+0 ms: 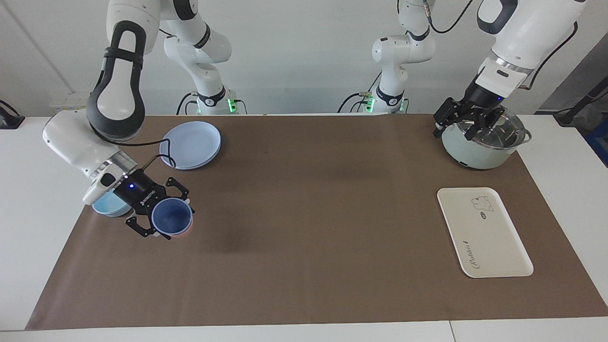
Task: Place cup on tray
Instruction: 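Lift the cups with the right gripper while the left gripper reaches over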
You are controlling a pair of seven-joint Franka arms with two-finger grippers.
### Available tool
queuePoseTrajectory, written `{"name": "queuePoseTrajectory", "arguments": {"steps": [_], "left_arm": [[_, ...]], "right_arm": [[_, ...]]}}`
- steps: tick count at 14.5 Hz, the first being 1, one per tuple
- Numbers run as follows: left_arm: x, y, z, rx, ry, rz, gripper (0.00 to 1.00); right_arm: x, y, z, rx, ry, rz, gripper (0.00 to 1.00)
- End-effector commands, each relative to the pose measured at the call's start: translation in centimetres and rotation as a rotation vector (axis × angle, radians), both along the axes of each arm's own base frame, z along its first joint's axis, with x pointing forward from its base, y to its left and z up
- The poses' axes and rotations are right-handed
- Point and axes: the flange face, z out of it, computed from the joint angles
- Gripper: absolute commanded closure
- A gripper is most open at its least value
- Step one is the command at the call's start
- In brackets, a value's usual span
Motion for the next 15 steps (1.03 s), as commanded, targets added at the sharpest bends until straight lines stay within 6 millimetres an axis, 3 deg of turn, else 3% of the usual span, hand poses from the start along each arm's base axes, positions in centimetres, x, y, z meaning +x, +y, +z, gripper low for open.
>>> {"name": "queuePoseTrajectory", "arguments": {"steps": [1,4,6,9,11,14,15], "left_arm": [[1.3,-2.5,-1.1,-0.118,-0.008,0.001,0.00],[3.9,-9.1,-3.7,-0.261,0.049,0.101,0.05],[5.6,-12.4,-4.5,-0.301,0.050,0.188,0.08],[6.0,-18.4,-5.6,-0.368,0.023,0.268,0.12],[7.3,-20.4,-5.7,-0.398,0.017,0.309,0.16],[6.7,-24.2,-6.1,-0.429,0.008,0.340,0.23],[6.7,-25.7,-7.1,-0.434,0.010,0.359,0.24]], "right_arm": [[-0.5,3.8,2.3,-0.069,0.060,-0.075,1.00],[-1.2,9.7,4.1,-0.158,0.115,-0.153,1.00],[-1.7,13.2,4.6,-0.209,0.127,-0.189,1.00],[-2.7,17.6,4.7,-0.288,0.141,-0.223,1.00],[-3.5,20.1,4.7,-0.322,0.150,-0.245,1.00],[-4.9,23.8,4.8,-0.355,0.154,-0.277,1.00],[-5.3,24.8,4.8,-0.373,0.148,-0.286,1.00]]}}
